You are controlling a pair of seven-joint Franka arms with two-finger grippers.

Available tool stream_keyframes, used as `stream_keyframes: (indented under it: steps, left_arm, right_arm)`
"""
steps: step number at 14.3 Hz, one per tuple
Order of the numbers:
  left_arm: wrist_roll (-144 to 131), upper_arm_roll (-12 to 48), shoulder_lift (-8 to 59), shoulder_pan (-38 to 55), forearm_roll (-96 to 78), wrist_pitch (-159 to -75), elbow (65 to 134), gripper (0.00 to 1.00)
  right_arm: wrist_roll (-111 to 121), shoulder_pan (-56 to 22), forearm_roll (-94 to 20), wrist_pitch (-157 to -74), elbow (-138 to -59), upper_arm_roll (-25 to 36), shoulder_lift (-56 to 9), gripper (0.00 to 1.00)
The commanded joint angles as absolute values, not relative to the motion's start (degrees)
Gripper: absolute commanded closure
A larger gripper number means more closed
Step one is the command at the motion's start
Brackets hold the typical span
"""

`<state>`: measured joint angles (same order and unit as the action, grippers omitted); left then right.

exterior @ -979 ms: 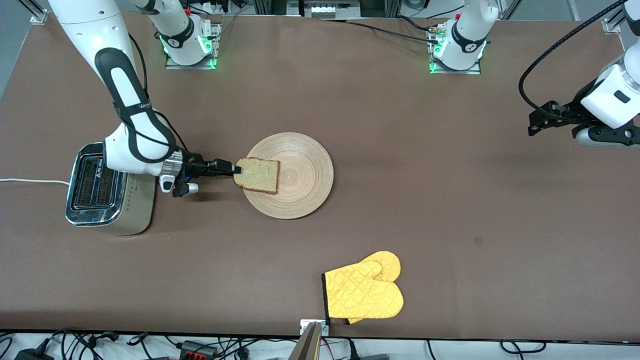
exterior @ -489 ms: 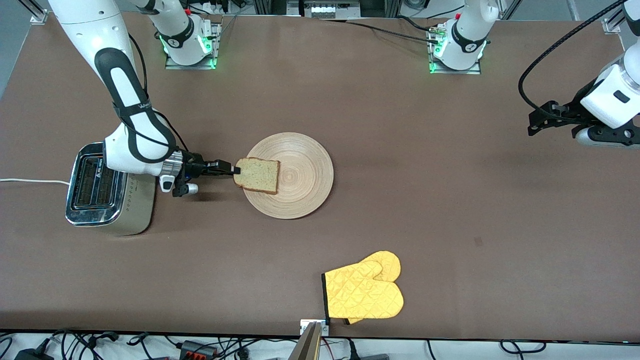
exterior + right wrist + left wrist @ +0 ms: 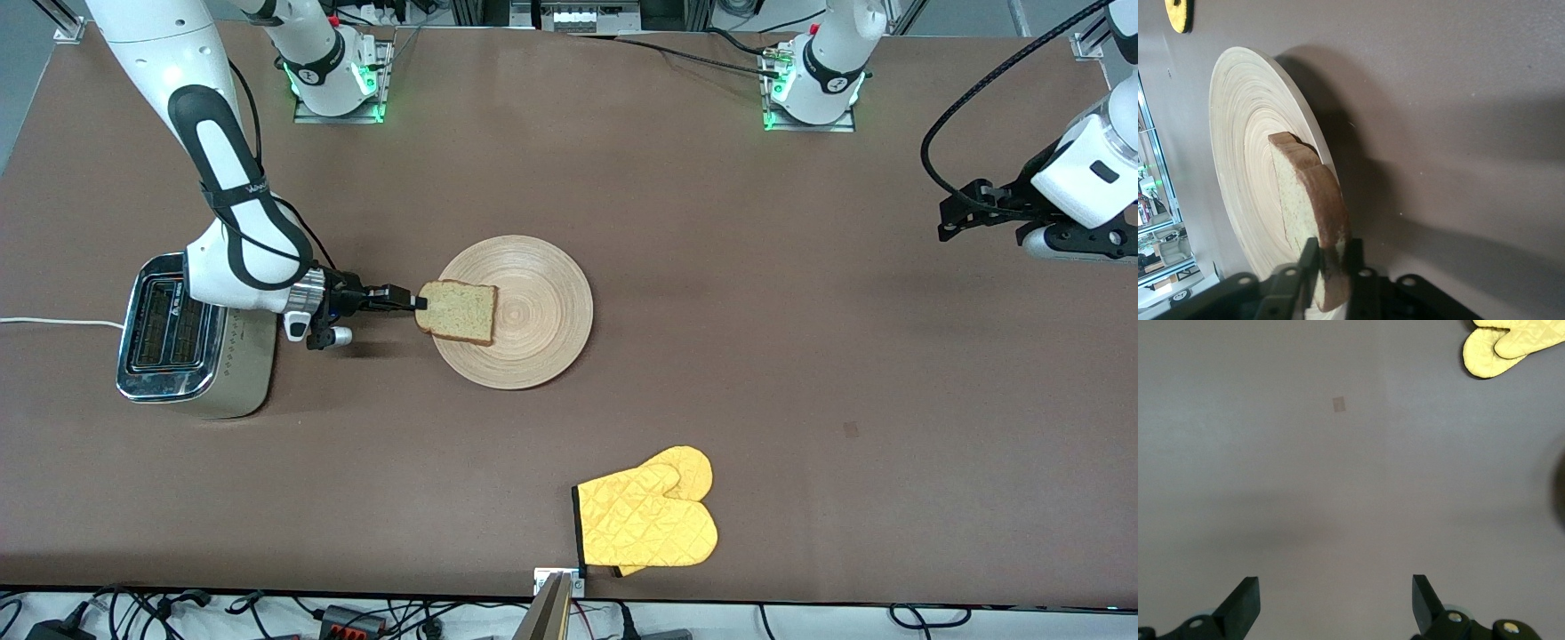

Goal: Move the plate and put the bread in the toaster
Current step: 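Lift the bread slice off the plate with the right gripper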

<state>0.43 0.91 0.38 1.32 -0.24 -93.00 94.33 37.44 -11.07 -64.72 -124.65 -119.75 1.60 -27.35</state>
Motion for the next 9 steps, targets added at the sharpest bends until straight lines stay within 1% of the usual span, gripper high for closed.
stream_keyframes:
  steps: [1,4,9]
  left_arm:
    - [0.00,1.23,-0.44,1.05,-0.97,-92.11,94.31,0.00]
    - [0.00,1.23,-0.44,1.05,-0.97,-92.11,94.31,0.00]
    - [0.00,1.23,-0.44,1.05,-0.97,-92.11,94.31,0.00]
  right_arm:
    - [36.91,-9.68,-65.74,-122.61,-120.15,1.50,-26.63,0.97]
    - [36.91,-9.32,-65.74,-121.99,-119.62,1.76,-25.93,1.00]
    - [34.73,-9.32,-65.30,-121.91,-118.39,2.11,-24.44,1.00]
